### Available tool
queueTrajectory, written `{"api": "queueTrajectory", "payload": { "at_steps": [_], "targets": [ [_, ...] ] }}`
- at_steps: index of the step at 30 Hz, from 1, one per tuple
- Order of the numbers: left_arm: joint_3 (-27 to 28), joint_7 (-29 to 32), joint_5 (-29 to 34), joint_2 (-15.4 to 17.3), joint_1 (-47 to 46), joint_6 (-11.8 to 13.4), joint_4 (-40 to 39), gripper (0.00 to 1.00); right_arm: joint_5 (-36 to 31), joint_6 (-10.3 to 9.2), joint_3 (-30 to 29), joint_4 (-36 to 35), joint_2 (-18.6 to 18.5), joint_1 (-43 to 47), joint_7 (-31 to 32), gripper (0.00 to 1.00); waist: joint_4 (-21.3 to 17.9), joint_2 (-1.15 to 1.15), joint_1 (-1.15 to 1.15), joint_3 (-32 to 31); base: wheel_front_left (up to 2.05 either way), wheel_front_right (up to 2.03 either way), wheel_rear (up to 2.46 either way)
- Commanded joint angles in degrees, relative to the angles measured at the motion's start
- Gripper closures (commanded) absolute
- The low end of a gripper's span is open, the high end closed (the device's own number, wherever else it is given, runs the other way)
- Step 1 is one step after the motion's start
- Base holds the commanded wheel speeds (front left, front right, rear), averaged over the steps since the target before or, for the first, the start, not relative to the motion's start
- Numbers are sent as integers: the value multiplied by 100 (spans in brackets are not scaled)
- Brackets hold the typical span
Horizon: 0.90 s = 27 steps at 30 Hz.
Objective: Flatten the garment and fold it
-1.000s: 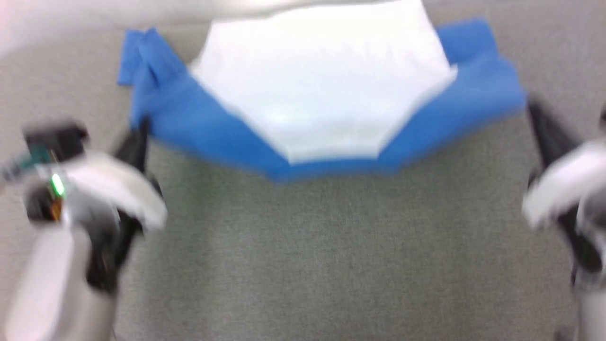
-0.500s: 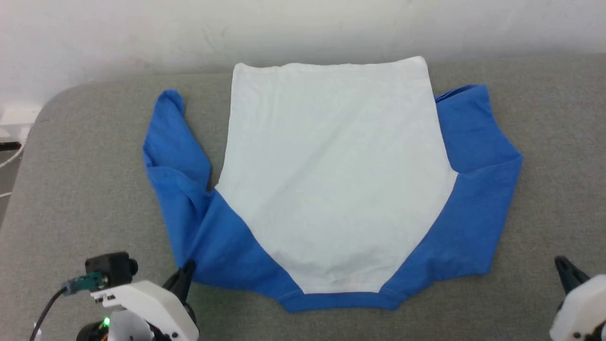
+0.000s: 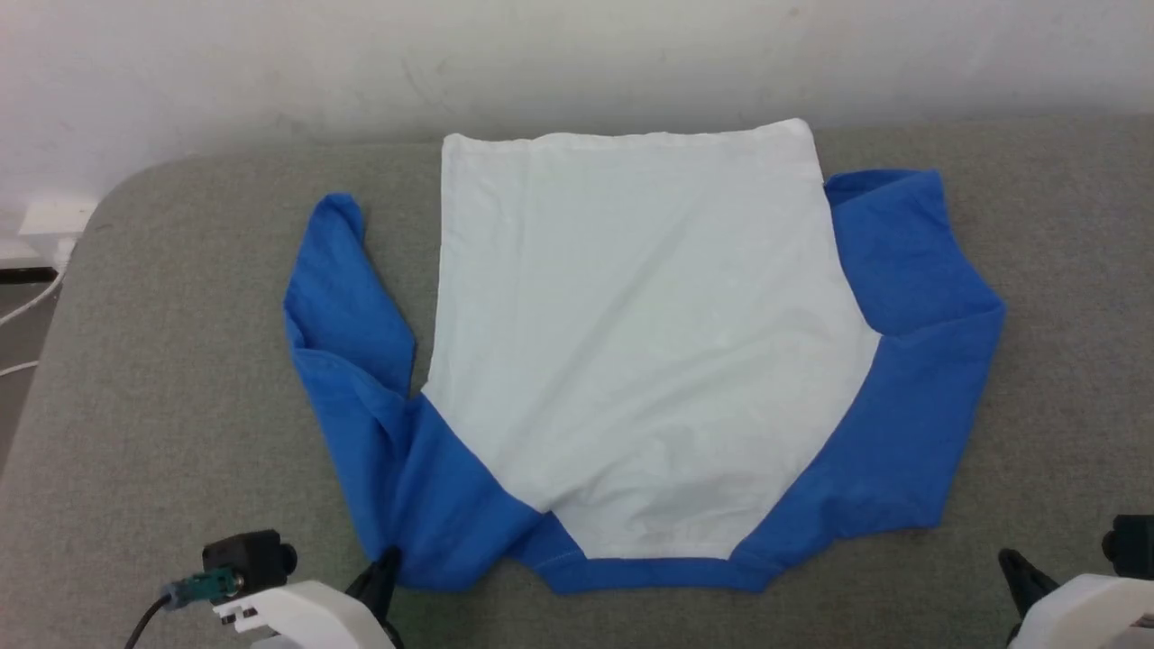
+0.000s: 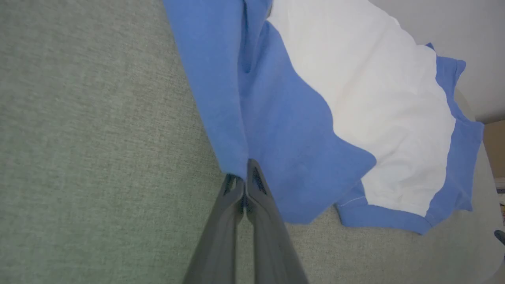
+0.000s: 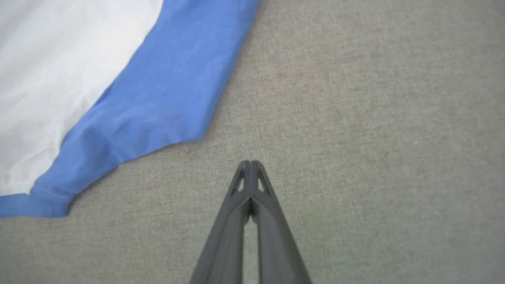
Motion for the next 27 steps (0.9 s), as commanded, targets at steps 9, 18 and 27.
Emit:
{"api": "queueTrajectory", "payload": {
  "at_steps": [9, 18, 27],
  "targets": [
    [-25, -386, 2, -136, -295, -257, 398, 100, 130, -5, 276, 299, 7, -477, -1087, 0, 38, 0, 0, 17, 0, 0, 0],
    [-35, -517, 3, -149, -502, -361, 446, 100, -110, -5, 495, 575, 7, -1629, -1761, 0, 190, 0, 0, 188, 0, 0, 0],
    [-169, -559, 47, -226, -874, -466, 345, 100, -644, -5, 245, 1895, -8, -3483, -1806, 0, 571, 0, 0, 579, 0, 0, 0]
  ]
}}
